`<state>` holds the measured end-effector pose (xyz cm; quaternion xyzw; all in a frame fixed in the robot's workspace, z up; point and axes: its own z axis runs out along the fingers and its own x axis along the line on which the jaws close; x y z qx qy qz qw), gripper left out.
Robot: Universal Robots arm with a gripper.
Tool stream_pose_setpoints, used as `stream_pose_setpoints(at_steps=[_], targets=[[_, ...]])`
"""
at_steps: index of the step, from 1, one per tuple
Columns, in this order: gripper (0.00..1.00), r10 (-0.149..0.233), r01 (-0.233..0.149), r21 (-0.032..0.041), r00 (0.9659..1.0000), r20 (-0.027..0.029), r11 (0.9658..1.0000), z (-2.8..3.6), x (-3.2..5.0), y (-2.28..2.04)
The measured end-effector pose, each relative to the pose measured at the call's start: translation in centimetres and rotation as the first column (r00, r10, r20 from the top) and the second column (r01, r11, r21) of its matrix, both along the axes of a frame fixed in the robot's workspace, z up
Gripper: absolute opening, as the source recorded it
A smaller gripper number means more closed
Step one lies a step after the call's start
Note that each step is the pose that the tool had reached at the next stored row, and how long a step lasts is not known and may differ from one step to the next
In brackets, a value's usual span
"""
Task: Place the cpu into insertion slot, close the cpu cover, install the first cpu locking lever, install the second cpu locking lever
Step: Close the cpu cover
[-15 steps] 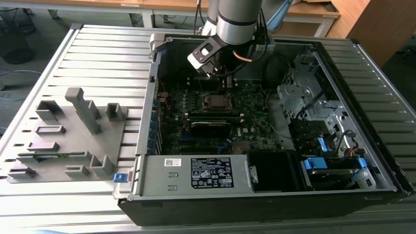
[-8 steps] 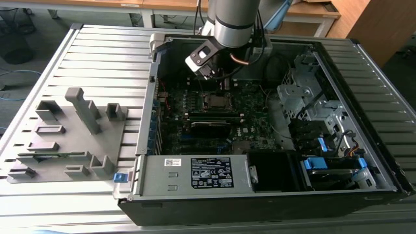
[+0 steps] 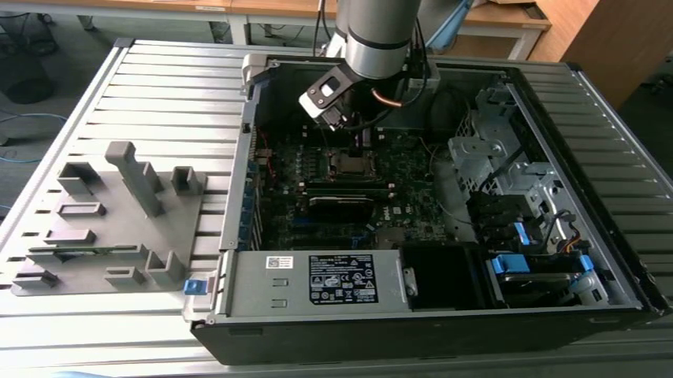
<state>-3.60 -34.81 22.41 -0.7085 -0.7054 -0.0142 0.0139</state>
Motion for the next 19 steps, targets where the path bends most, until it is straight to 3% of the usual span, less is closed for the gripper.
stream_pose_setpoints(at_steps=[6,11,15,19], targets=[[0.11,0.006,-0.006,0.0001,1.0000,0.0001,1.0000,-0.01,-0.01,0.00],[0.11,0.079,-0.079,0.0002,0.9969,0.0001,0.9969,-0.04,-0.01,0.00],[0.11,0.151,-0.151,0.0001,0.9886,0.0001,0.9886,-0.07,-0.01,0.00],[0.11,0.223,-0.223,0.0002,0.9749,0.0000,0.9749,-0.10,-0.01,0.00]])
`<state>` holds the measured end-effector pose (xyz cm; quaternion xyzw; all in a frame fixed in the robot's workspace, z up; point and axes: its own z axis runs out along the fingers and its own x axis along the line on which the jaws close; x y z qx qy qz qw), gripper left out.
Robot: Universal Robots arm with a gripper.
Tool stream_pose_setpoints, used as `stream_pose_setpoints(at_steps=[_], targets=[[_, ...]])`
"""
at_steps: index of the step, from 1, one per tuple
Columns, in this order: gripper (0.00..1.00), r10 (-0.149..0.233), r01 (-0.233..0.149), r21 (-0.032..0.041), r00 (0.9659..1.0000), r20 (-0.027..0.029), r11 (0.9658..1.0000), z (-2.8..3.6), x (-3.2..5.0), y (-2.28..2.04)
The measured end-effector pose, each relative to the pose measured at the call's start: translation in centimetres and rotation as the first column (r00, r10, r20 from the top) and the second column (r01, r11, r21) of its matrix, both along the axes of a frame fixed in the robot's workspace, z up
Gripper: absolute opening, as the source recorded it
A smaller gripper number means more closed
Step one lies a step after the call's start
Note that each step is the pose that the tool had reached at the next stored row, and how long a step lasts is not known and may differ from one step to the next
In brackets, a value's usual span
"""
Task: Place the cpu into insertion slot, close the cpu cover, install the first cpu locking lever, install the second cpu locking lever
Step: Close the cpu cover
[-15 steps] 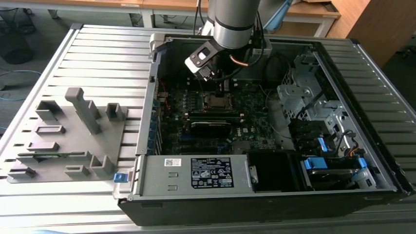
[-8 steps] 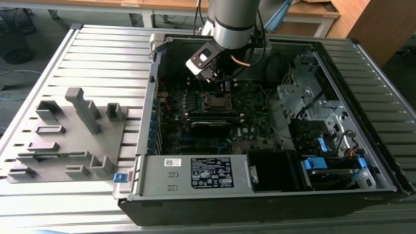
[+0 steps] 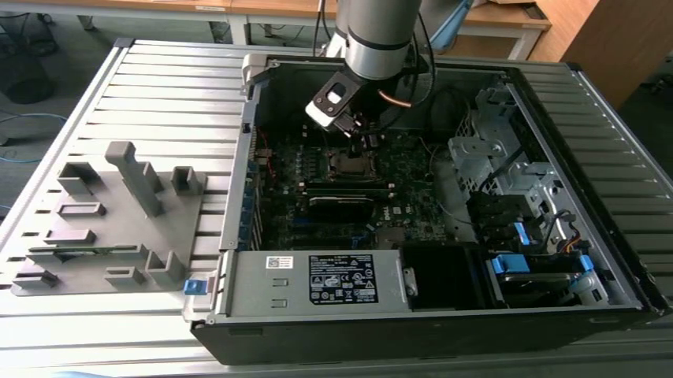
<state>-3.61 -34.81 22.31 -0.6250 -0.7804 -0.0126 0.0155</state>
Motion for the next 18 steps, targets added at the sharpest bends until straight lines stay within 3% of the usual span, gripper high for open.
stream_pose_setpoints(at_steps=[4,9,14,18], targets=[[0.11,0.072,-0.072,0.0000,0.9974,0.0000,0.9974,-0.03,0.00,0.00],[0.11,0.162,-0.162,0.0000,0.9867,0.0000,0.9867,-0.07,0.00,0.00],[0.11,0.251,-0.251,0.0000,0.9679,0.0001,0.9679,-0.11,0.00,0.00],[0.11,0.322,-0.322,0.0000,0.9468,0.0000,0.9468,-0.14,0.00,0.00]])
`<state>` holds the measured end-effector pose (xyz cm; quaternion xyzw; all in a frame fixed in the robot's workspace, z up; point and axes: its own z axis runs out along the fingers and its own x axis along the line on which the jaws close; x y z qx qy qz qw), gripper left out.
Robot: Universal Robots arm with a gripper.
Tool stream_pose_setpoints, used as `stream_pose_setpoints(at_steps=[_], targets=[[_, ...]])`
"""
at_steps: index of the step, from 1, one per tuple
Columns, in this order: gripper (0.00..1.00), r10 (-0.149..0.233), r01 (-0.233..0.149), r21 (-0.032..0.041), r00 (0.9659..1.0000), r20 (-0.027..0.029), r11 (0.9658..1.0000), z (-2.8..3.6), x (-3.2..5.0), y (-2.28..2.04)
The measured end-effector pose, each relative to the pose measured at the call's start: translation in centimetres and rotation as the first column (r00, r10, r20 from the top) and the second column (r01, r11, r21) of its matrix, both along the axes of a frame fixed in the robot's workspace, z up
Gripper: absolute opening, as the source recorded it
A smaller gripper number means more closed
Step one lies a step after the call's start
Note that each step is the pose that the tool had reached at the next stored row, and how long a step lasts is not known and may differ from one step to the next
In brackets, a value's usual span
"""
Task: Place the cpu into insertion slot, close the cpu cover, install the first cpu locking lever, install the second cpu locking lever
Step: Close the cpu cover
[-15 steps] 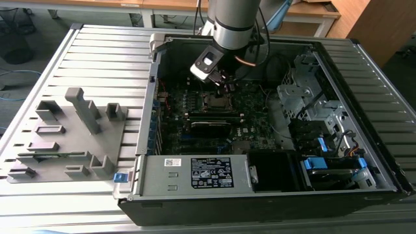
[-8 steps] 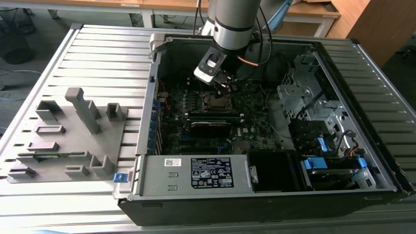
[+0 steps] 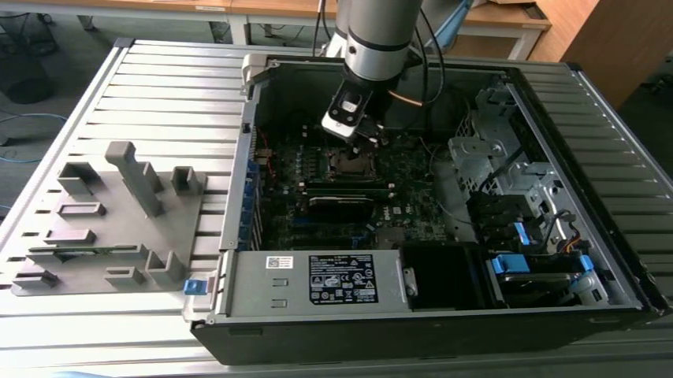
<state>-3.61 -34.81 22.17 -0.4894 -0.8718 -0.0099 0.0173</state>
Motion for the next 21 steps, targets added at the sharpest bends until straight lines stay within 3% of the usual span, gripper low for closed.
stream_pose_setpoints(at_steps=[5,8,11,16,19,21], targets=[[0.11,0.090,-0.090,0.0001,0.9960,0.0000,0.9960,-0.04,0.00,0.00],[0.11,0.144,-0.144,0.0000,0.9895,0.0000,0.9895,-0.06,0.00,0.00],[0.11,0.198,-0.198,0.0001,0.9801,0.0000,0.9801,-0.08,0.00,0.00],[0.11,0.287,-0.287,0.0000,0.9581,0.0000,0.9581,-0.12,0.00,0.00],[0.11,0.338,-0.338,0.0001,0.9413,0.0001,0.9413,-0.16,0.00,0.00],[0.11,0.373,-0.373,0.0001,0.9279,0.0001,0.9279,-0.19,0.00,0.00]])
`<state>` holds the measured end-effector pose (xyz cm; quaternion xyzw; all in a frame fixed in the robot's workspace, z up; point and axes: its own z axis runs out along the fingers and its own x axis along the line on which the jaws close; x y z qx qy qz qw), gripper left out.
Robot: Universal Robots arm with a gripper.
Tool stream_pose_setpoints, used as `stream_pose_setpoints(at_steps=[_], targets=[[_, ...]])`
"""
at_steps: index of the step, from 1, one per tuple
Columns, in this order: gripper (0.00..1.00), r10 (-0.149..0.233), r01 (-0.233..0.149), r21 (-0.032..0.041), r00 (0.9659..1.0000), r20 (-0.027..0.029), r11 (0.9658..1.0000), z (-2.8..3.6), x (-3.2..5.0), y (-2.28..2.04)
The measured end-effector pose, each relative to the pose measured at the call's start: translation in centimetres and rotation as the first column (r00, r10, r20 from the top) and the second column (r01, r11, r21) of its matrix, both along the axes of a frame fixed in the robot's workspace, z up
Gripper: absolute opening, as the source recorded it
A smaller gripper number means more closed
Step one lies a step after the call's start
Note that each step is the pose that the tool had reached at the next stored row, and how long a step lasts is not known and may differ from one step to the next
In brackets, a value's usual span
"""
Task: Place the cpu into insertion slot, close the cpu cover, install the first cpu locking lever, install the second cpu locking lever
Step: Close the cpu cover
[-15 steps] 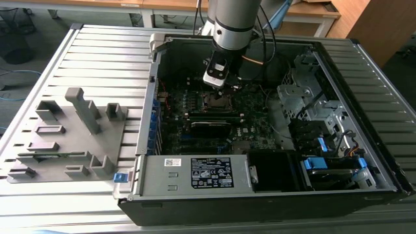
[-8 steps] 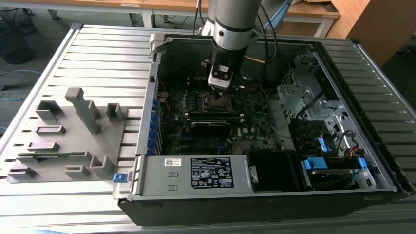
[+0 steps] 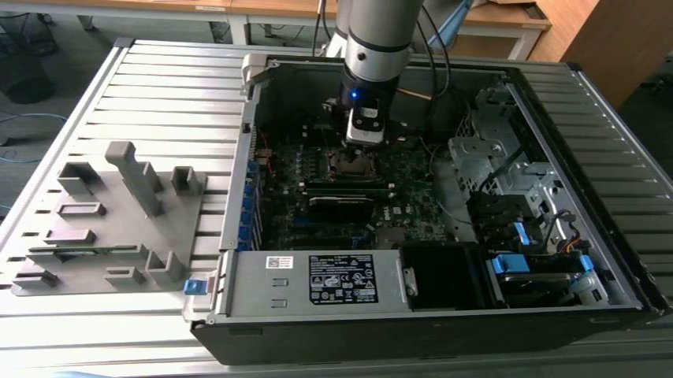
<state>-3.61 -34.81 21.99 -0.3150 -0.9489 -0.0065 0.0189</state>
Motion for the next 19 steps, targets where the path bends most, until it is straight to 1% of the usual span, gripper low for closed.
stream_pose_setpoints(at_steps=[3,5,8,10,12,15,17,19], targets=[[0.11,0.053,-0.053,-0.0001,0.9986,0.0000,0.9986,-0.04,0.00,0.00],[0.11,0.089,-0.089,-0.0001,0.9961,0.0001,0.9961,-0.07,0.00,0.00],[0.11,0.143,-0.143,-0.0001,0.9898,0.0002,0.9898,-0.12,0.00,0.00],[0.11,0.178,-0.178,-0.0001,0.9841,0.0002,0.9841,-0.15,0.00,0.00],[0.11,0.213,-0.213,-0.0001,0.9771,0.0002,0.9771,-0.18,0.00,0.00],[0.11,0.266,-0.266,-0.0001,0.9640,0.0004,0.9640,-0.22,0.00,0.00],[0.11,0.300,-0.300,-0.0001,0.9541,0.0004,0.9541,-0.25,0.00,0.00],[0.11,0.333,-0.333,-0.0001,0.9429,0.0004,0.9429,-0.28,0.00,0.00]])
